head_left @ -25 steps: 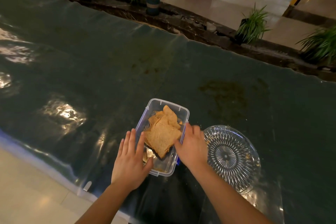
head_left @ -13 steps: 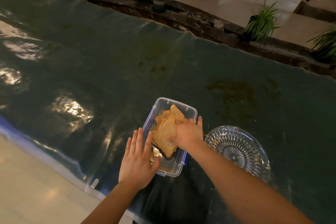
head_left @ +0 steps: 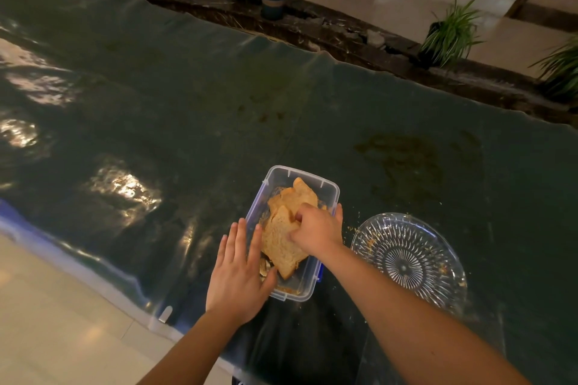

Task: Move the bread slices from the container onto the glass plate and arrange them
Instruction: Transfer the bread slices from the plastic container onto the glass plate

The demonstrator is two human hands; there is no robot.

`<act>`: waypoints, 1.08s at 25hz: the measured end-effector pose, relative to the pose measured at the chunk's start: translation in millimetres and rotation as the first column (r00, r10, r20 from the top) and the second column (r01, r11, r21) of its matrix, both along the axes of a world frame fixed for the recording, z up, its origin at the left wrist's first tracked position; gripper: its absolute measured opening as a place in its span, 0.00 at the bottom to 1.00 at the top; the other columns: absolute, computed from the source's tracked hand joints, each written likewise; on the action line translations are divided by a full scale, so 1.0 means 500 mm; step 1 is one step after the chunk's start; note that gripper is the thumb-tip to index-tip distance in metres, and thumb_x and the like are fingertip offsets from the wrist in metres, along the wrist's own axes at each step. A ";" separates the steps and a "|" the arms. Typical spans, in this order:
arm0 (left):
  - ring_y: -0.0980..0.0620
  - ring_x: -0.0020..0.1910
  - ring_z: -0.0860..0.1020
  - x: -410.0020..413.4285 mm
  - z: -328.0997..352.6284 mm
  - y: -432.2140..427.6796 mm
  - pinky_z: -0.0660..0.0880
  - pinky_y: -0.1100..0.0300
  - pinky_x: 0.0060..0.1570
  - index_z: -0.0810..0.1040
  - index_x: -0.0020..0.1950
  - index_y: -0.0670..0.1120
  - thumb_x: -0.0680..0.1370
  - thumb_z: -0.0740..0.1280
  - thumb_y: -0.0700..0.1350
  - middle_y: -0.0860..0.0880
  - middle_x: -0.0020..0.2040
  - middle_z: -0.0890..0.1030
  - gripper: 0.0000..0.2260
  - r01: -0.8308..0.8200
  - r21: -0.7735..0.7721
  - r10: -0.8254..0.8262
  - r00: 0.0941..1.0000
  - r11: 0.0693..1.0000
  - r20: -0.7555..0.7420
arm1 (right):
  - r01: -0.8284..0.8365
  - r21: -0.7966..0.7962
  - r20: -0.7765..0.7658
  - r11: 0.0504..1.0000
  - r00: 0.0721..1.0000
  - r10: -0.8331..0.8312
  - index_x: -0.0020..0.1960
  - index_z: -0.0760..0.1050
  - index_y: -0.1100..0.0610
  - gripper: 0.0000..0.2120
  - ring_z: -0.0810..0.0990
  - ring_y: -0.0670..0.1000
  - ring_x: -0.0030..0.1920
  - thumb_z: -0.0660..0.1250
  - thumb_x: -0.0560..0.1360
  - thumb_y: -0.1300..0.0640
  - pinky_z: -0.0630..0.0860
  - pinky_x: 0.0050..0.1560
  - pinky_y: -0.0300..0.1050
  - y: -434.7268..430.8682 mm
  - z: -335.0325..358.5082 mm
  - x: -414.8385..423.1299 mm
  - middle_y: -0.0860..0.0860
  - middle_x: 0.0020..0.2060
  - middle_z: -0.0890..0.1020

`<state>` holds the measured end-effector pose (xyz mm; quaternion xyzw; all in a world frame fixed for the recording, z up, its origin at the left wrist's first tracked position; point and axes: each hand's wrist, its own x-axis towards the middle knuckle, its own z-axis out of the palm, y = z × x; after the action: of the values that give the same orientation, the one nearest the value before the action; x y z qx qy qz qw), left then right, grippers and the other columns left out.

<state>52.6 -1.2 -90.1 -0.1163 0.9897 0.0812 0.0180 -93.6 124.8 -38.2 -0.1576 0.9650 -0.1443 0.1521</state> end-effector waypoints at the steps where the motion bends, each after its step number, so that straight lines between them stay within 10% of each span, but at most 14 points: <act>1: 0.45 0.79 0.40 0.001 0.000 0.000 0.46 0.45 0.77 0.42 0.80 0.49 0.78 0.45 0.68 0.43 0.81 0.44 0.37 -0.001 0.003 0.001 1.000 1.000 -0.004 | 0.021 -0.045 0.003 0.999 1.000 -0.021 0.43 0.73 0.46 0.08 0.81 0.50 0.46 0.69 0.66 0.47 0.45 0.75 0.60 0.004 0.002 0.003 0.44 0.35 0.80; 7: 0.47 0.79 0.38 0.001 0.002 0.001 0.43 0.48 0.76 0.38 0.80 0.48 0.78 0.46 0.69 0.44 0.81 0.42 0.38 -0.002 0.008 0.002 1.000 1.000 -0.002 | 0.289 -0.426 0.189 0.857 0.955 -0.228 0.48 0.70 0.43 0.14 0.78 0.48 0.47 0.72 0.67 0.48 0.78 0.47 0.47 0.044 0.042 0.004 0.42 0.45 0.78; 17: 0.46 0.78 0.35 0.007 0.018 0.004 0.40 0.49 0.77 0.36 0.79 0.47 0.78 0.41 0.69 0.43 0.80 0.38 0.38 0.024 0.007 -0.024 1.000 1.000 0.011 | 0.578 -0.737 0.480 0.350 0.813 -0.330 0.51 0.76 0.47 0.14 0.81 0.47 0.49 0.75 0.69 0.57 0.77 0.41 0.40 0.189 0.145 0.005 0.47 0.51 0.81; 27: 0.45 0.79 0.40 0.005 0.014 0.001 0.45 0.47 0.77 0.42 0.80 0.46 0.76 0.39 0.69 0.41 0.81 0.42 0.39 0.036 -0.006 -0.036 0.999 0.999 0.014 | 0.806 -0.590 0.654 0.051 0.513 -0.556 0.65 0.72 0.60 0.24 0.79 0.60 0.57 0.73 0.71 0.63 0.77 0.59 0.63 0.443 0.026 0.012 0.58 0.61 0.77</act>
<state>55.0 -0.7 -83.4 -0.0993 0.9917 0.0770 0.0260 -87.6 346.3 -25.2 0.2902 0.6732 -0.6750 0.0829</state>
